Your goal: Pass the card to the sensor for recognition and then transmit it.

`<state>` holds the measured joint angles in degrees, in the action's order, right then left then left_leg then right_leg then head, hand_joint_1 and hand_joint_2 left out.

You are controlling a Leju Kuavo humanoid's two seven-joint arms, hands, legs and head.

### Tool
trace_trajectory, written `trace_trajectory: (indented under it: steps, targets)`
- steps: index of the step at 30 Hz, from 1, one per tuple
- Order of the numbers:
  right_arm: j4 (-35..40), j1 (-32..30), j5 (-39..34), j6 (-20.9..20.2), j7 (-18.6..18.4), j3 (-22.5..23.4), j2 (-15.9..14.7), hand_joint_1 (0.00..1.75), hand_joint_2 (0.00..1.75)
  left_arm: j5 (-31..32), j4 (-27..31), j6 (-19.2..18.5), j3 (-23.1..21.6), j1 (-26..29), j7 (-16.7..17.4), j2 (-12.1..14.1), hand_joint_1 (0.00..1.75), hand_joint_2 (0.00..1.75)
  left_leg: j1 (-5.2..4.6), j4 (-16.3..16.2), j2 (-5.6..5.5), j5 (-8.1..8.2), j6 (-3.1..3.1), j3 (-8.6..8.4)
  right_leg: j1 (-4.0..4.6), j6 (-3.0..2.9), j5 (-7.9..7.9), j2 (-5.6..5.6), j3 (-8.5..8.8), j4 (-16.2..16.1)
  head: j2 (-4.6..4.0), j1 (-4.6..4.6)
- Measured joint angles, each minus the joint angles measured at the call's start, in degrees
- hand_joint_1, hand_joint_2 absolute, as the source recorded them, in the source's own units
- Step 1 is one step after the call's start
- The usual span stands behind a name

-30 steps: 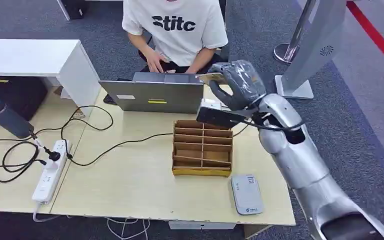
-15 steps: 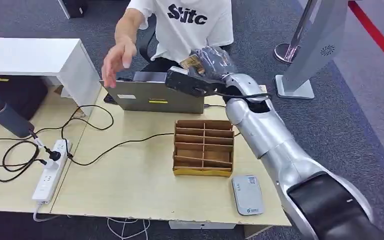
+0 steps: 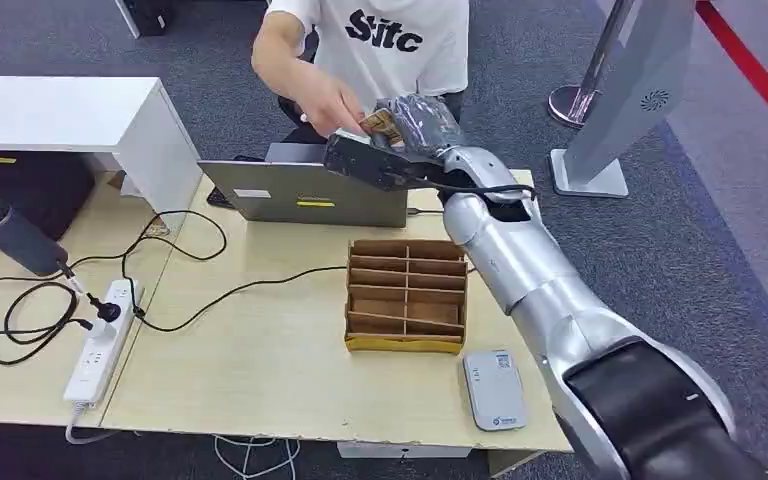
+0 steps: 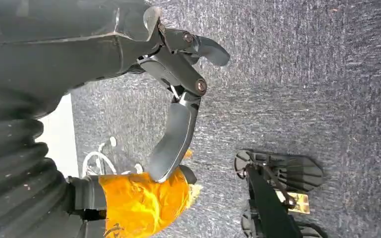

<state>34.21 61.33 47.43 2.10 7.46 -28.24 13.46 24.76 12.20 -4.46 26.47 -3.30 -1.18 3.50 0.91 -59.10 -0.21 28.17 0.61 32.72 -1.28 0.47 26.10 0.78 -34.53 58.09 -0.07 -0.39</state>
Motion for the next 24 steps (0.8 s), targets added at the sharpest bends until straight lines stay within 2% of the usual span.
trace_trajectory:
  steps: [2, 3, 4, 9, 12, 24]
  targets:
    - [1.2, -0.5, 0.0, 0.2, 2.3, 0.7, 0.2, 1.75, 1.75, 0.4, 0.0, 0.0, 0.0, 0.0, 0.0, -0.1, 0.00, 1.75, 0.00, 0.0, -0.03, 0.00, 0.00, 0.03, 0.00, 0.00, 0.00, -0.02, 0.00, 0.0, 0.00, 0.00]
    - [2.0, -0.9, 0.0, 0.3, 3.3, 0.9, 0.3, 1.24, 1.75, 0.5, 0.0, 0.0, 0.0, 0.0, 0.0, -0.1, 0.00, 1.75, 0.00, 0.0, -0.06, 0.00, 0.00, 0.05, 0.00, 0.01, 0.01, -0.06, -0.01, 0.0, 0.00, 0.00]
    - [2.6, -1.3, -0.1, 0.2, 3.7, 1.0, 0.3, 0.00, 1.75, 0.5, 0.0, 0.0, 0.0, 0.0, 0.0, -0.1, 0.00, 1.75, 0.00, 0.0, -0.08, 0.00, 0.00, 0.09, 0.00, 0.01, 0.02, -0.08, -0.02, 0.0, 0.00, 0.02]
    - [7.2, -2.8, -3.0, -4.0, 6.2, 1.2, 0.8, 0.00, 1.75, 1.3, 0.0, 0.0, 0.1, 0.0, 0.0, -0.1, 0.00, 1.75, 0.00, 0.0, -0.06, 0.04, 0.00, 0.11, 0.00, 0.00, 0.05, -0.07, -0.06, 0.0, 0.00, 0.00]
    - [8.1, -2.8, -3.2, -5.1, 6.5, 1.0, 1.0, 0.00, 1.75, 1.6, 0.0, 0.0, 0.2, 0.0, 0.0, -0.1, 0.00, 1.75, 0.00, 0.0, -0.07, 0.05, 0.00, 0.11, 0.00, 0.01, 0.06, -0.08, -0.06, 0.0, 0.00, 0.00]
    - [8.6, -2.8, -4.4, -4.9, 7.1, 0.9, 1.0, 0.00, 1.75, 2.0, 0.0, 0.0, 0.4, 0.0, 0.0, -0.1, 0.00, 1.75, 0.00, 0.0, -0.07, 0.03, 0.01, 0.08, 0.00, 0.00, 0.04, -0.08, -0.06, 0.0, 0.00, 0.00]
